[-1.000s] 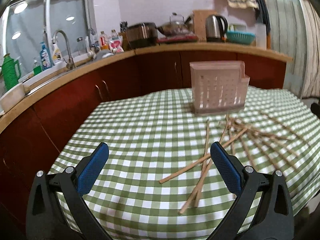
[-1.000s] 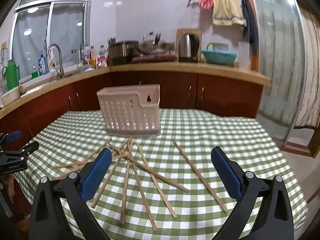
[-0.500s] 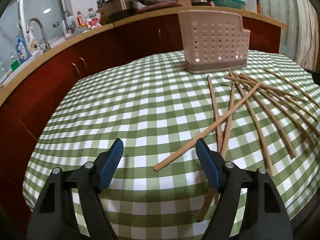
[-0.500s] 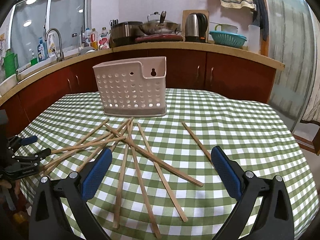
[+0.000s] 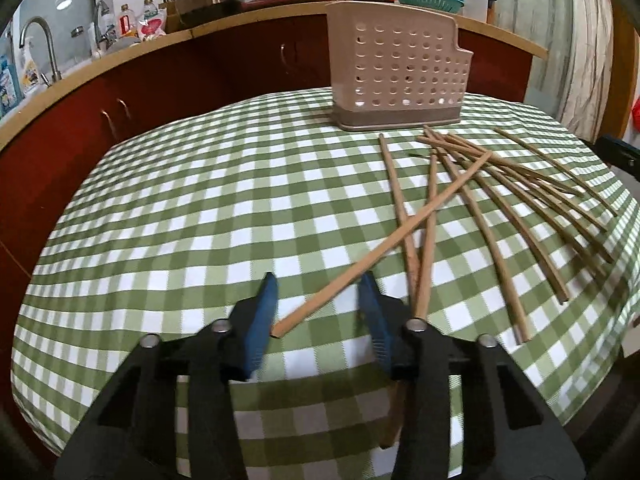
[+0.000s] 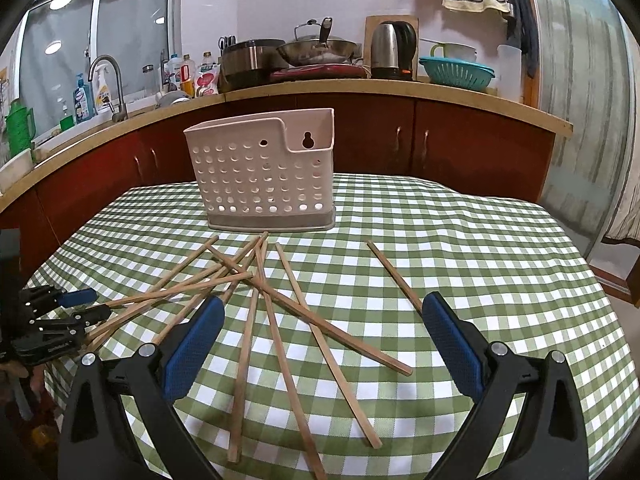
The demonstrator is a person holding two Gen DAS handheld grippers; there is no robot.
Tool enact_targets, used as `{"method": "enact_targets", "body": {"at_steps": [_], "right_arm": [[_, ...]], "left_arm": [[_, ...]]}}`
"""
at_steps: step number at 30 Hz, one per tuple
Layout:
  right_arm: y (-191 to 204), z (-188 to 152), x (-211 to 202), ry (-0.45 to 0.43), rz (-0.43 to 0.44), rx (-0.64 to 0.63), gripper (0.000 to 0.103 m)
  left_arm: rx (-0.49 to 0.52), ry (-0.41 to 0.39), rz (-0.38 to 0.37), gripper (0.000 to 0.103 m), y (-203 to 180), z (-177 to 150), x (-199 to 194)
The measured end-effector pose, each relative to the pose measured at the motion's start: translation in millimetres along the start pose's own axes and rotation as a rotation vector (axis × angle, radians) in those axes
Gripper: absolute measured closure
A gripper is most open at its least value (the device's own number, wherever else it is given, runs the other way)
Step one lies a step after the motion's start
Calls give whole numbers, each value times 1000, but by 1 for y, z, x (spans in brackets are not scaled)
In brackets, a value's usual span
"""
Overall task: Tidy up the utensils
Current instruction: 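Lower the left tool onto a wooden chopstick and close its fingers, then close the right tool on another chopstick while the left tool holds its chopstick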
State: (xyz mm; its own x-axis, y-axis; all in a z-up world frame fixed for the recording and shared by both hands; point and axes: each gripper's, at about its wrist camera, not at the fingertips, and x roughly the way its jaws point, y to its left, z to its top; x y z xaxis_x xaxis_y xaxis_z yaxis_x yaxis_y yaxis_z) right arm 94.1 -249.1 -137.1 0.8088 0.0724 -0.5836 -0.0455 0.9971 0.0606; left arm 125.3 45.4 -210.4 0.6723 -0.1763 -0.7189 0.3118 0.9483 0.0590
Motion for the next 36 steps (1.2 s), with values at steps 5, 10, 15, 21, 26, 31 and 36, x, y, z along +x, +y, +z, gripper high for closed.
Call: {"method": "enact_targets", "body": {"at_steps": [5,10,15,21,26,31,36], "right_arm": [[-2,-1,1,2,1,8,7],[-2,-1,1,5,1,10,7],[-6,-3,3,12,5,18,7],[-7,-3,1,7,9,22,7],[-8,-4,2,10,14,31,7],[-9,-4,1,8,15,38,7],[-11,-4,3,9,14,43,7]], "left_arm": [[21,8,-26,80,-7,-1,-3],[26,18,-23,82,-9,-2,-5],[48,23,1,84,-13,-7,-9],[71,29,17,88,-12,-11,-13],[61,29,19,84,-10,-12,-12],[10,36,-23,86,-2,-12,-12],[21,25,9,96,-9,-12,-12]]}}
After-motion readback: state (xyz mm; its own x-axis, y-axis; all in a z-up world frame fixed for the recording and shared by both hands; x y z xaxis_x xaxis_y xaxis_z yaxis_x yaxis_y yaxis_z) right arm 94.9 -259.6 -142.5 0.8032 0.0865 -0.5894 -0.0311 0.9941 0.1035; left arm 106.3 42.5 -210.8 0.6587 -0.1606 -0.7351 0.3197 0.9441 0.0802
